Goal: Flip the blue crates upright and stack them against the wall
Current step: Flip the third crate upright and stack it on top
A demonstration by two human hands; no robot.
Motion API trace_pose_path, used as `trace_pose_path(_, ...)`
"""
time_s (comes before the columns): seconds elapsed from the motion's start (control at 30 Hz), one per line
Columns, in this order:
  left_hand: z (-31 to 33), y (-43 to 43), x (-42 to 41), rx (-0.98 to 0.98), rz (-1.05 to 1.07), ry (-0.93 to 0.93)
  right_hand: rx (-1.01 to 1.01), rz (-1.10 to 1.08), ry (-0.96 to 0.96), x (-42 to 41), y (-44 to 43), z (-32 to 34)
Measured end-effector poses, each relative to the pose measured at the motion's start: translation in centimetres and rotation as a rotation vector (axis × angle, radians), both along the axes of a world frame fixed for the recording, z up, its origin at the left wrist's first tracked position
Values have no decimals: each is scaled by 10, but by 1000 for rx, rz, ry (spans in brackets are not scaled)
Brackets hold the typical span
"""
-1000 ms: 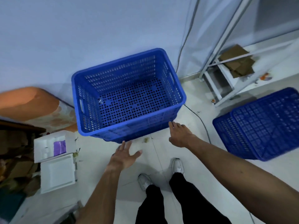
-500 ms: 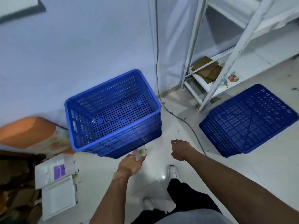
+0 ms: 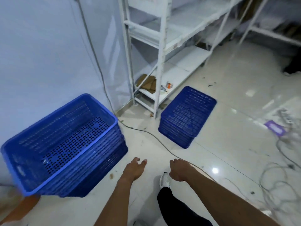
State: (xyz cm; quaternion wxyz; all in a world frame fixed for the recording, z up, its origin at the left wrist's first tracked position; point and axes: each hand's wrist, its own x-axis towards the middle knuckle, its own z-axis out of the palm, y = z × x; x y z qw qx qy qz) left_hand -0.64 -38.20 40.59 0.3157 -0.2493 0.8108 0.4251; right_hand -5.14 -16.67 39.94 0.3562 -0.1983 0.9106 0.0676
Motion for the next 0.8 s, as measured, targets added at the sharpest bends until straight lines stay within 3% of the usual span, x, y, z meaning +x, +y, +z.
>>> trace_pose_path(0.27,34,77,-8,-21,-176,46,72,-220,-53,34,87,24)
trace_pose_path(0.47,56,145,-45,-122,-255,132,5,-304,-50,31,143,40)
trace_pose_path(0.8,44,310,-76,-389,-518,127,-24,-474,4,13,335,35)
